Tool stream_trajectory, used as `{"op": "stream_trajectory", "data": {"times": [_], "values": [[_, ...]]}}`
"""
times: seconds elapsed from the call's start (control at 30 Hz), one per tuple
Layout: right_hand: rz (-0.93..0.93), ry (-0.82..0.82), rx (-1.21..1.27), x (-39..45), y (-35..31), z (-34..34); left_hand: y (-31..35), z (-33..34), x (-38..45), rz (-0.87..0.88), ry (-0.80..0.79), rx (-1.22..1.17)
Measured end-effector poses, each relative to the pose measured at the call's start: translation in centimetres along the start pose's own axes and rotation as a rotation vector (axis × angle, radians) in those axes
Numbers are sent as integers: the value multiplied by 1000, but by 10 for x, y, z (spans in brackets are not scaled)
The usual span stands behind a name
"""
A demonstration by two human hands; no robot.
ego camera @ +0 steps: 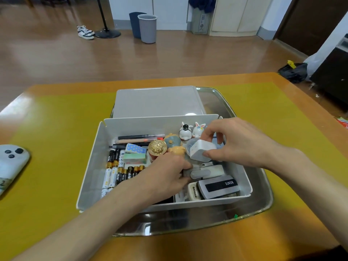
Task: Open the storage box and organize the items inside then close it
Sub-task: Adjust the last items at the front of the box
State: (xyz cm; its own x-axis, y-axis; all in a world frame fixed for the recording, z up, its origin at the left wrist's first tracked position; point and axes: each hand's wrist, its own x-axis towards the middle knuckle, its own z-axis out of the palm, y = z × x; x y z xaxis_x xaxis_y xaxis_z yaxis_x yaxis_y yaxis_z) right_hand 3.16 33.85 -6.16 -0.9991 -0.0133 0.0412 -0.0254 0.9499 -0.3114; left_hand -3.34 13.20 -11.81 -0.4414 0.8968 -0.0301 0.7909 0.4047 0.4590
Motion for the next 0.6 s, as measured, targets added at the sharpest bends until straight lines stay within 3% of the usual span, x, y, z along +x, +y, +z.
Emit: {"op": "stream_trajectory", "data": {"times": [0.37,0.6], "values": [[-131,-4,-5,10,-28,20,-27,-61,-72,-170,192,184],[-143,-92,-80,13,-39,25,-23,-50,-46,-147,254,52]]}}
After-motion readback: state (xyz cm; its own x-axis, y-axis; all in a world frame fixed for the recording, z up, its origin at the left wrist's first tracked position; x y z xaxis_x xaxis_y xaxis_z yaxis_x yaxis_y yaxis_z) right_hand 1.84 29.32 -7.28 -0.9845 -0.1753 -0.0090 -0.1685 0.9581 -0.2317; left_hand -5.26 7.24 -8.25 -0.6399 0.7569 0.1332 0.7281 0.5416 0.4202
